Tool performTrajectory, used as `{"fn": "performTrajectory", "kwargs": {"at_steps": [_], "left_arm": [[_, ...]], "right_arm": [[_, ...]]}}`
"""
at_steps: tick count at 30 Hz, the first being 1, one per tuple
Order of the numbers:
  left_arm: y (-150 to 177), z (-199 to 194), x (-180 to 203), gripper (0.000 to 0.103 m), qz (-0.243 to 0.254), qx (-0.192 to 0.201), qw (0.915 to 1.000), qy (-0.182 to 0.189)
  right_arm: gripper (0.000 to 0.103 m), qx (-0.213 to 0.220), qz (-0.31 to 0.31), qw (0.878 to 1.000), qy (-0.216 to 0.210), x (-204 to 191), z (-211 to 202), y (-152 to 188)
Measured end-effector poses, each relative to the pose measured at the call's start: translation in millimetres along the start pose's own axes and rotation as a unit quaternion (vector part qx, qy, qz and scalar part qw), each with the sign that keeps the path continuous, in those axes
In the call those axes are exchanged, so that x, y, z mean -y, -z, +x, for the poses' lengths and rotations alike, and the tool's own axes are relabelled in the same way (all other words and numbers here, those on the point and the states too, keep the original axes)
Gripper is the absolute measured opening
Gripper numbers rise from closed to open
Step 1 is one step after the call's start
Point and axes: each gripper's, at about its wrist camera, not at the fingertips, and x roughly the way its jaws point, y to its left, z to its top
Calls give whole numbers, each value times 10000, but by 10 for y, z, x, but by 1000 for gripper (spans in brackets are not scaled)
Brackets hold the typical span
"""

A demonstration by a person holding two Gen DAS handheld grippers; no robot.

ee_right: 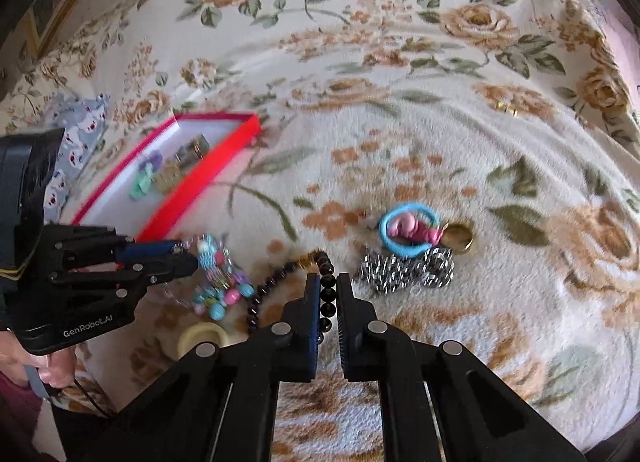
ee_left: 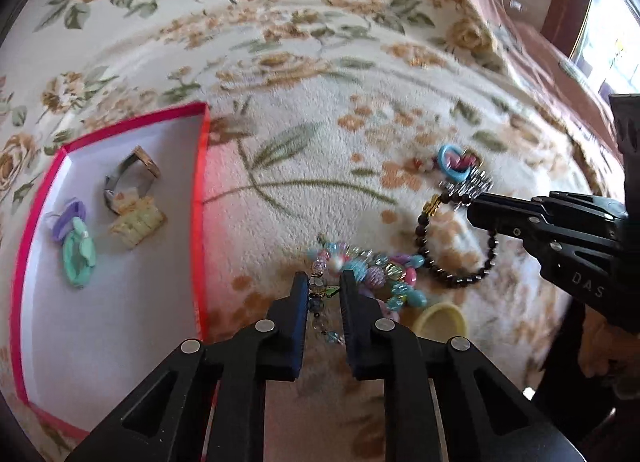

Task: Organize jewelry
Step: 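Grasp the black bead bracelet with the right tool while the left grasps the pastel bracelet, then carry both bracelets into the box with both tools, releasing both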

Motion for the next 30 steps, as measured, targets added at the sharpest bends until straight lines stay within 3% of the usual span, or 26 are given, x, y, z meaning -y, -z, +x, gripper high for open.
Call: {"fn": "performTrajectory", "kwargs": {"at_steps": [13,30], "left_arm": [[146,-957,-186,15,-420,866,9953,115],[588,-1419,-836,15,-1425,1177,9825,-247]], "right_arm": [[7,518,-107,9983,-262,-226,-418,-247],[7,477,-458,9947,-786,-781,-272,-424]]}}
